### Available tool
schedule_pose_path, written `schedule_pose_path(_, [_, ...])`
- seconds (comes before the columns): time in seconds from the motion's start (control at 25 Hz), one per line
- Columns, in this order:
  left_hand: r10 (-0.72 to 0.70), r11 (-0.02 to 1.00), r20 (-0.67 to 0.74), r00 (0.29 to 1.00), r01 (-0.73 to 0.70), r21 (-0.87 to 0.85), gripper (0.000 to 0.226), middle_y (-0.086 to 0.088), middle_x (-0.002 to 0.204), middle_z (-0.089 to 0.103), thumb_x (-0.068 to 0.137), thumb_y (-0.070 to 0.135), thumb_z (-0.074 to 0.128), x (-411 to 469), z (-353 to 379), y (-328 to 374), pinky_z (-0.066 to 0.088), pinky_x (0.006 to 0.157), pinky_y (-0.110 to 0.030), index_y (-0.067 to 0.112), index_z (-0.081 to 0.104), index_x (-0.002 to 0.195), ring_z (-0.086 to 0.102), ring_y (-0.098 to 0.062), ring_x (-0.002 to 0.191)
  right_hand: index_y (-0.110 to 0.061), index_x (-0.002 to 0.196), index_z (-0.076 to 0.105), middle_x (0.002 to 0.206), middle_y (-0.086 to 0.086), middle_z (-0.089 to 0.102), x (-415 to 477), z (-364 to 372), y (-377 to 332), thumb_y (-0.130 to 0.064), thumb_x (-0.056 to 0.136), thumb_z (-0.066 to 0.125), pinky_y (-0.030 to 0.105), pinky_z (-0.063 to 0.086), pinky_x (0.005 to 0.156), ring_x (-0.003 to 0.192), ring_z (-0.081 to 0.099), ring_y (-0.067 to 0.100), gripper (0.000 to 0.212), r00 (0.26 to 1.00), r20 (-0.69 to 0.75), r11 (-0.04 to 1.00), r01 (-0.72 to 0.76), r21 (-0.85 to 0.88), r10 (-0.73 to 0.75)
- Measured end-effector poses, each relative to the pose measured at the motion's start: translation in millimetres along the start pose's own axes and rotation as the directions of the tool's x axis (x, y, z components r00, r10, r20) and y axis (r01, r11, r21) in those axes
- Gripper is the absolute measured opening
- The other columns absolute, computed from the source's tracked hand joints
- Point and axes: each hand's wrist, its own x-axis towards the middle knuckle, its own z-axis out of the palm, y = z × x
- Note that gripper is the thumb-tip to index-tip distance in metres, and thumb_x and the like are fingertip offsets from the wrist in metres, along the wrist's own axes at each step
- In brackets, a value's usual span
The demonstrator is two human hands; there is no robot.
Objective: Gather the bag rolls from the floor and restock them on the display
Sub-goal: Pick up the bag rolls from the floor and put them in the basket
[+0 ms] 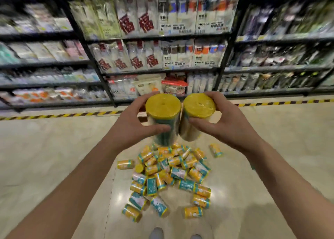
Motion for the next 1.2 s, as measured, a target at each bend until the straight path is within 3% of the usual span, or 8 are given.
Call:
schedule_pose_path(0.16, [0.05,0.998,-0.073,0.996,-0.053,-0.031,0.09,0.019,0.129,0.064,0.054,0.06,0.09,-22.4,-33.6,28.3,0.055,0.098,-0.047,0.049,0.053,0.135,0.06,-0.009,0.12,-0.036,0.12,0.058,0.105,-0.024,0.066,-2.5,-10.9,-53.7,-0.06,0.071,0.077,0.016,0.047,0.083,0.1,0.061,-0.005,0.058,0.996,0.008,0.996,0.092,-0.019,-0.092])
schedule_pose_path(0.44, [-0.011,0.999,-0.265,0.964,0.002,-0.034,0.082,0.026,0.125,0.062,0.057,0.05,0.089,-90.1,-48.5,48.7,0.056,0.096,-0.042,0.055,0.053,0.13,0.058,0.0,0.118,-0.049,0.123,0.054,0.111,-0.037,0.06,-5.6,-12.3,-86.2,-0.07,0.061,0.072,0.003,0.043,0.077,0.105,0.055,-0.015,0.068,0.965,0.169,0.979,0.19,0.07,-0.199])
schedule_pose_path(0.6, [-0.08,0.997,-0.452,0.888,0.068,-0.043,0.079,0.02,0.128,0.063,0.062,0.041,0.093,-159.0,-30.6,55.7,0.056,0.096,-0.04,0.049,0.055,0.131,0.058,-0.006,0.122,-0.049,0.12,0.056,0.111,-0.035,0.062,-3.2,4.4,-100.0,-0.064,0.063,0.077,0.005,0.045,0.079,0.104,0.059,-0.011,0.063,0.866,0.343,0.927,0.301,0.225,-0.365])
schedule_pose_path(0.76, [-0.189,0.979,-0.674,0.714,0.187,-0.076,0.08,0.019,0.129,0.063,0.061,0.045,0.088,-262.1,-4.2,72.6,0.055,0.095,-0.036,0.048,0.053,0.133,0.059,-0.006,0.122,-0.045,0.117,0.06,0.111,-0.026,0.066,-26.1,38.9,-130.4,-0.055,0.068,0.081,0.024,0.051,0.086,0.102,0.064,0.001,0.055,0.682,0.508,0.845,0.346,0.408,-0.525])
schedule_pose_path(0.84, [-0.234,0.964,-0.743,0.627,0.248,-0.095,0.079,0.02,0.129,0.063,0.062,0.044,0.086,-315.2,8.8,86.9,0.053,0.095,-0.033,0.046,0.052,0.133,0.059,-0.005,0.121,-0.046,0.116,0.06,0.11,-0.027,0.066,-48.6,57.0,-153.9,-0.055,0.067,0.081,0.029,0.052,0.082,0.099,0.064,0.001,0.054,0.587,0.545,0.798,0.373,0.474,-0.598])
schedule_pose_path(0.96, [-0.27,0.934,-0.86,0.432,0.335,-0.124,0.075,0.018,0.127,0.065,0.068,0.034,0.09,-414.4,35.8,113.1,0.053,0.1,-0.04,0.045,0.052,0.132,0.06,-0.006,0.12,-0.048,0.115,0.059,0.107,-0.027,0.065,-107.5,87.8,-202.4,-0.056,0.067,0.081,0.032,0.054,0.076,0.092,0.062,0.002,0.053,0.41,0.591,0.719,0.406,0.565,-0.695])
schedule_pose_path(1.2, [-0.244,0.883,-0.97,0.002,0.414,-0.221,0.073,0.017,0.125,0.067,0.065,0.043,0.09,-609.1,110.4,161.8,0.05,0.103,-0.038,0.044,0.055,0.129,0.063,-0.006,0.118,-0.049,0.113,0.059,0.104,-0.029,0.066,-277.9,125.0,-290.2,-0.055,0.065,0.083,0.014,0.049,0.071,0.088,0.064,-0.002,0.055,0.067,0.583,0.566,0.35,0.746,-0.81])
